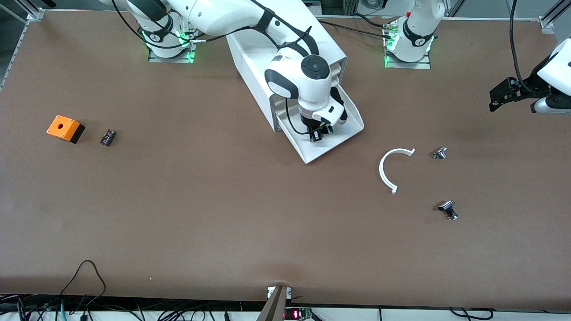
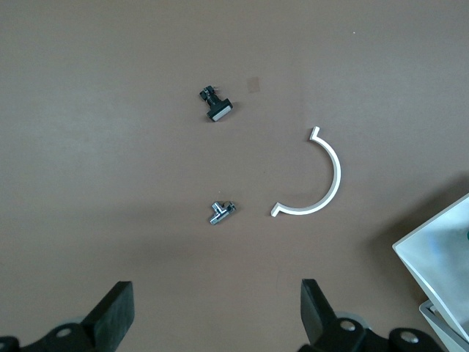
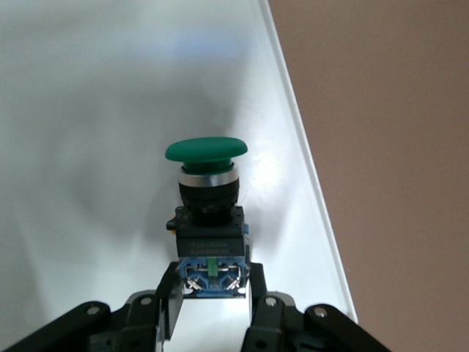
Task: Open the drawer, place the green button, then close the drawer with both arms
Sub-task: 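Open the right gripper to release the button and lift away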
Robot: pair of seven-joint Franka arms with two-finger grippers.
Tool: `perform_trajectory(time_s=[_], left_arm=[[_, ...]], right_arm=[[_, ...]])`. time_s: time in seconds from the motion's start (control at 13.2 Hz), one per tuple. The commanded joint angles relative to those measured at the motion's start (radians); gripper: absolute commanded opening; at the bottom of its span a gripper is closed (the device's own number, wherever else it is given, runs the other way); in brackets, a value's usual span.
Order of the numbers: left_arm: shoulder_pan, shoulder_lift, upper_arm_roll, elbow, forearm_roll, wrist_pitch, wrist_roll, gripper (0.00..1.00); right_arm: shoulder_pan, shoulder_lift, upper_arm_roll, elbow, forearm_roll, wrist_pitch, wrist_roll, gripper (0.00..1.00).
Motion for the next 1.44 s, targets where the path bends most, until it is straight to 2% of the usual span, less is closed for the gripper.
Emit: perform_trajectory(time_s=[0.0,0.08,0.3,0.45,0.68,0.83,0.91,0.98,1.36], left_arm=[[-0.008,0.004,0.003,0.026,-0.014,-0.026,-0.012,1.0],[-0.008,0.004,0.003,0.025,-0.014,-0.026,-0.012,1.0],[-0.009,0.004,0.001,0.026,-0.014,-0.026,-0.012,1.0],[-0.011,0.004,0.001,0.026,-0.014,-0.026,-0.012,1.0],[-0.014,0.004,-0.002,0.028,-0.014,-0.031,-0.012,1.0],[-0.016,0.041,-0.007,0.103,-0.014,-0.101,-0.006,1.0],[-0.016,0.082,-0.023,0.168,-0.014,-0.162,-0.01,1.0],[-0.016,0.09,-0.025,0.18,-0.014,-0.168,-0.009,1.0],[-0.016,0.106,-0.026,0.181,-0.014,-0.165,0.008,1.0]], right_arm=[[0.031,0.016,-0.028,0.035,-0.013,-0.015,-0.006,0.46],[0.031,0.016,-0.028,0.037,-0.013,-0.021,-0.008,0.99],[0.029,0.008,-0.029,0.053,-0.013,-0.024,-0.002,1.0],[0.025,0.008,-0.028,0.111,-0.011,-0.057,-0.005,1.0],[-0.009,-0.037,-0.015,0.138,0.016,-0.12,0.006,1.0],[-0.046,-0.06,-0.003,0.138,0.079,-0.134,0.034,1.0],[-0.061,-0.088,-0.002,0.136,0.082,-0.149,0.043,1.0],[-0.073,-0.113,-0.002,0.136,0.082,-0.178,0.069,1.0],[-0.161,-0.257,0.008,0.124,0.079,-0.251,0.107,1.0]])
